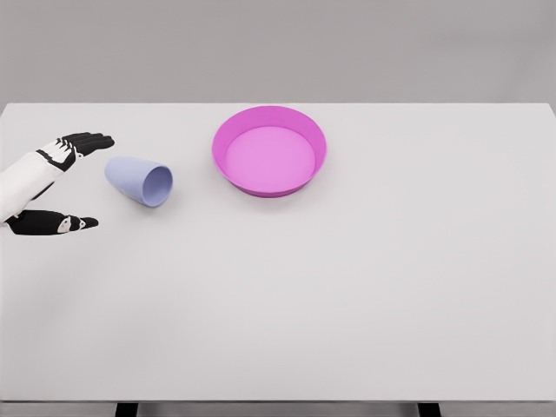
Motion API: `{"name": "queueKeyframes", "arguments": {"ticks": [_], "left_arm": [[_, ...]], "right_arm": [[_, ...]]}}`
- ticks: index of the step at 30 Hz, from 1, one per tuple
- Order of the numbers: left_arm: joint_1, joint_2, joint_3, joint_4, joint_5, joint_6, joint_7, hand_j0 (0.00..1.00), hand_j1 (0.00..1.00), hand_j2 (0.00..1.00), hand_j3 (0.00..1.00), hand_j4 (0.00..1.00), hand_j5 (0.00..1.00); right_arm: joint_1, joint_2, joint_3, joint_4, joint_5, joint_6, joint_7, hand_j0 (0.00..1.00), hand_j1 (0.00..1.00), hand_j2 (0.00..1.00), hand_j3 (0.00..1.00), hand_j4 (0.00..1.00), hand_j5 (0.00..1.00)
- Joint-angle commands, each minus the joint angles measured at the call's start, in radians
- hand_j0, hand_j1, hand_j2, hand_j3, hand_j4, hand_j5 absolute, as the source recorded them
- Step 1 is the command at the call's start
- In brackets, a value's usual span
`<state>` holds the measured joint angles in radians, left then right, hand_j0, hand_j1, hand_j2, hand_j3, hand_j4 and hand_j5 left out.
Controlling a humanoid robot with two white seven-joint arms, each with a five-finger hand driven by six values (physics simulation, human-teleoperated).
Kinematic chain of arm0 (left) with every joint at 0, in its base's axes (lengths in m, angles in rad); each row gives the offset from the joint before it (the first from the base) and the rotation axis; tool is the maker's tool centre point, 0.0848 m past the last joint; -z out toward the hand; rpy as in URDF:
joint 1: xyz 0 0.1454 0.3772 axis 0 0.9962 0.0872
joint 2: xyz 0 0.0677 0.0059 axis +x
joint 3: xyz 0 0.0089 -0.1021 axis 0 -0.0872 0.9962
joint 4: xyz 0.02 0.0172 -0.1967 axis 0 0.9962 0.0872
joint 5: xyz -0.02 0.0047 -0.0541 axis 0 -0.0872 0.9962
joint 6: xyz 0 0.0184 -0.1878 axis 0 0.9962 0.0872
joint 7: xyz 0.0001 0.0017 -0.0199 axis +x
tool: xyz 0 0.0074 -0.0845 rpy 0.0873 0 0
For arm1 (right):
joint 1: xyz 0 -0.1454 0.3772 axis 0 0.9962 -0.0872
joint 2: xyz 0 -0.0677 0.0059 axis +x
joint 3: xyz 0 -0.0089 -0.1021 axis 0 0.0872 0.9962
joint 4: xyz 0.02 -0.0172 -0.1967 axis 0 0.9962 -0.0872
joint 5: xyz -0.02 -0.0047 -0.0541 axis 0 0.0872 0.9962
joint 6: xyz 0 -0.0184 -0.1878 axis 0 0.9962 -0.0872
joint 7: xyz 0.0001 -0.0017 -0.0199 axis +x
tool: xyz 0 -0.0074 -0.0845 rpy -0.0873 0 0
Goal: Flip the cup with left arm and place it on the plate
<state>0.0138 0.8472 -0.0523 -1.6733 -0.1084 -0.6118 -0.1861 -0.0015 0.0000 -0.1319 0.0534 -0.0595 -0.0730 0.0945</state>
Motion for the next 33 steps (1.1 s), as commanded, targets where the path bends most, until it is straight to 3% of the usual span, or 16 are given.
{"name": "queueKeyframes", "arguments": {"ticks": [1,33], "left_arm": [[0.000,-0.008,0.037,0.043,-0.036,0.001,0.001,1.00,1.00,1.00,1.00,1.00,1.00],[-0.008,-0.008,0.038,0.043,-0.036,0.001,0.001,1.00,1.00,1.00,1.00,1.00,1.00]], "right_arm": [[0.000,0.000,0.000,0.000,-0.003,0.001,-0.001,1.00,1.00,1.00,1.00,1.00,1.00],[0.000,0.000,0.000,0.000,-0.003,0.001,-0.001,1.00,1.00,1.00,1.00,1.00,1.00]]}}
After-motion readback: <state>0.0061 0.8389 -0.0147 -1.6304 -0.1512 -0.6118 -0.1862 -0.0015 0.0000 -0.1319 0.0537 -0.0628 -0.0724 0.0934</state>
